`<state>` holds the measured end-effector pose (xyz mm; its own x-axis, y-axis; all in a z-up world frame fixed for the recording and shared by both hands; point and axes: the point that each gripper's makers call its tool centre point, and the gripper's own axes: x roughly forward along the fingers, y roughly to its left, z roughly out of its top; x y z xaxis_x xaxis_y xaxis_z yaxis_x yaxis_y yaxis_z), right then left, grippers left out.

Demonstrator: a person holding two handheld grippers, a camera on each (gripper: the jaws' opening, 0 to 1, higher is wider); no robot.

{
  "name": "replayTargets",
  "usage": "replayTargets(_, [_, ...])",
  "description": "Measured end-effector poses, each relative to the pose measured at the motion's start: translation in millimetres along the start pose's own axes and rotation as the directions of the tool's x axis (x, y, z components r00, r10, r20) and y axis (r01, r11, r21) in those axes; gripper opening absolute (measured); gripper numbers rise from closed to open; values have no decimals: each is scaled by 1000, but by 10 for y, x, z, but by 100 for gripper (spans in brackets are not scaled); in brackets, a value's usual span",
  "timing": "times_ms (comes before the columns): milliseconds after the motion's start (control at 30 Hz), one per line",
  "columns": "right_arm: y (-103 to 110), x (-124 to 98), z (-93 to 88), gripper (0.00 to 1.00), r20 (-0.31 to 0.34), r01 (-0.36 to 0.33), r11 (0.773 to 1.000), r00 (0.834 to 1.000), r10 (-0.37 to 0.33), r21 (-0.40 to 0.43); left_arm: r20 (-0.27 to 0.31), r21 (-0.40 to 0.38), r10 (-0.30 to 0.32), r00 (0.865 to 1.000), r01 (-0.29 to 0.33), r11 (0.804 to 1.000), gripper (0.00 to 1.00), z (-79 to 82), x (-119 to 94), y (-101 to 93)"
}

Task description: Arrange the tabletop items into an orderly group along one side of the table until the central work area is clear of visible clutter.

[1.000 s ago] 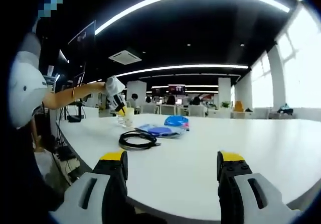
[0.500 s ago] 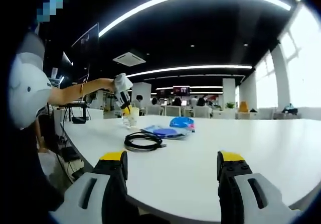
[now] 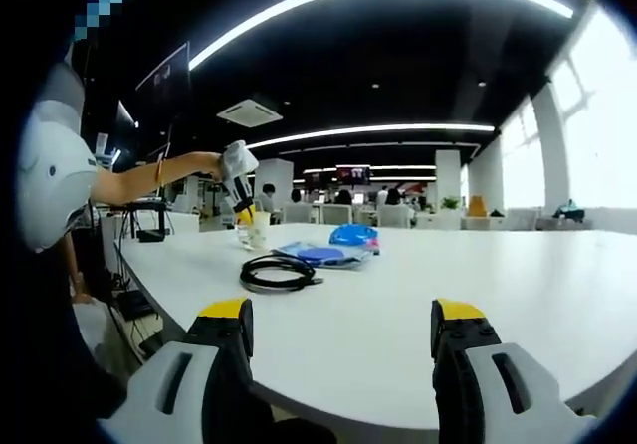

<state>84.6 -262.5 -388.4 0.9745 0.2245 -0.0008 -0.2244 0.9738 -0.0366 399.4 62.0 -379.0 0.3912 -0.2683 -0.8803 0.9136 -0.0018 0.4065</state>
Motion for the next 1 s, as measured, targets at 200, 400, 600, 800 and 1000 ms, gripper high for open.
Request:
replayTargets(200, [10,10,30,70,6,0,1000,1000,0,-5,-10,-9,-22,1000,22,1000,1,-43,26,-17])
replayTargets(400, [-8,-4,27,70,3,6,1000,1000,-6,-2,2,-26,-44,999,44,999,1,-51,48,-34])
replayTargets(600, [-17,-8,42,70,7,7,1000,1000,-7,-1,3,-31,-14,1000,14,999,9,-49,55,19])
replayTargets(800, [-10,5,46,70,6,2,1000,1000,-2,-2,16,-37,-4,1000,4,999,16,-14,31,31])
replayTargets(1000, [4,20,12,70,0,-3,1000,1000,3,8,11,-24,8,1000,-7,1000,19,10,-5,14])
